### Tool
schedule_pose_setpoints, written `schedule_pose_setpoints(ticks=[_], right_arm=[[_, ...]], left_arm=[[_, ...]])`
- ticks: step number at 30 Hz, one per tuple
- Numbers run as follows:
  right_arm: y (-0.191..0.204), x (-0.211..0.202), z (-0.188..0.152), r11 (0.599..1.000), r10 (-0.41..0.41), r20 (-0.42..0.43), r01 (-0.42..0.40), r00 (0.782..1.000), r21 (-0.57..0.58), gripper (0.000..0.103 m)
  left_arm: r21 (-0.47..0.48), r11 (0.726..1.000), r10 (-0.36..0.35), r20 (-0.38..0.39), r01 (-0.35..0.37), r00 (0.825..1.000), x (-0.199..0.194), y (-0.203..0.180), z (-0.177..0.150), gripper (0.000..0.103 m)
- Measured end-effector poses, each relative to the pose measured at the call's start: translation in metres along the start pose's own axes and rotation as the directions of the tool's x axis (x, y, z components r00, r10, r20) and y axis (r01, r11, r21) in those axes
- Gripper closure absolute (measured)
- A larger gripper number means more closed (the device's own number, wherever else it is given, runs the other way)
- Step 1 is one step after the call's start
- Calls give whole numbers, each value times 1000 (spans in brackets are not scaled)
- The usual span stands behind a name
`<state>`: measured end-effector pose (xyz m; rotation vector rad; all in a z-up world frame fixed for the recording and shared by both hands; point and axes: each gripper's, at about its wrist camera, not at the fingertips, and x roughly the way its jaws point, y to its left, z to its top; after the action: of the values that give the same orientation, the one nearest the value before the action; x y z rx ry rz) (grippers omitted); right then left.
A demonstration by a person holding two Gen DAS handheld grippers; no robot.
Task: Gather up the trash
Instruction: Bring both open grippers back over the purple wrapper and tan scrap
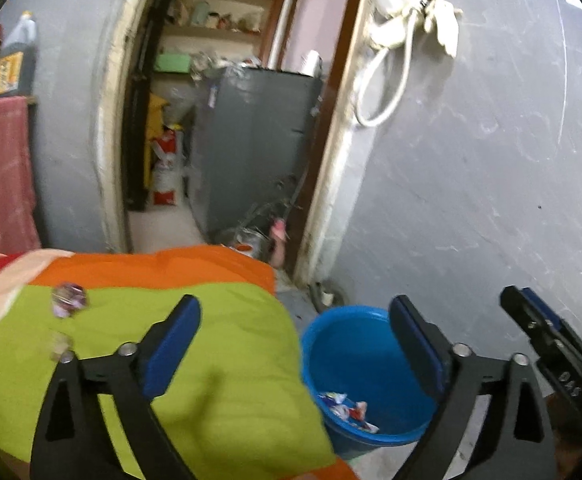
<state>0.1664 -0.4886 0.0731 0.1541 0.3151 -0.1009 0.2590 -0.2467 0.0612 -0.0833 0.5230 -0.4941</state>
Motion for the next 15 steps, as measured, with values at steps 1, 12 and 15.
schedule_pose_setpoints(ticks=[1,12,15], right_arm=[[5,-2,2,1000,7,10,-7,1000,-1,29],[75,-12,20,994,108,59,-106,992,-39,2],[95,-12,21,989,141,67,-138,988,-50,0]], left_arm=[[-2,1000,15,13,-15,1000,-5,4,2,5],[-5,990,143,123,-143,982,-63,66,7,3],[-21,986,169,138,-167,976,-77,88,8,3]])
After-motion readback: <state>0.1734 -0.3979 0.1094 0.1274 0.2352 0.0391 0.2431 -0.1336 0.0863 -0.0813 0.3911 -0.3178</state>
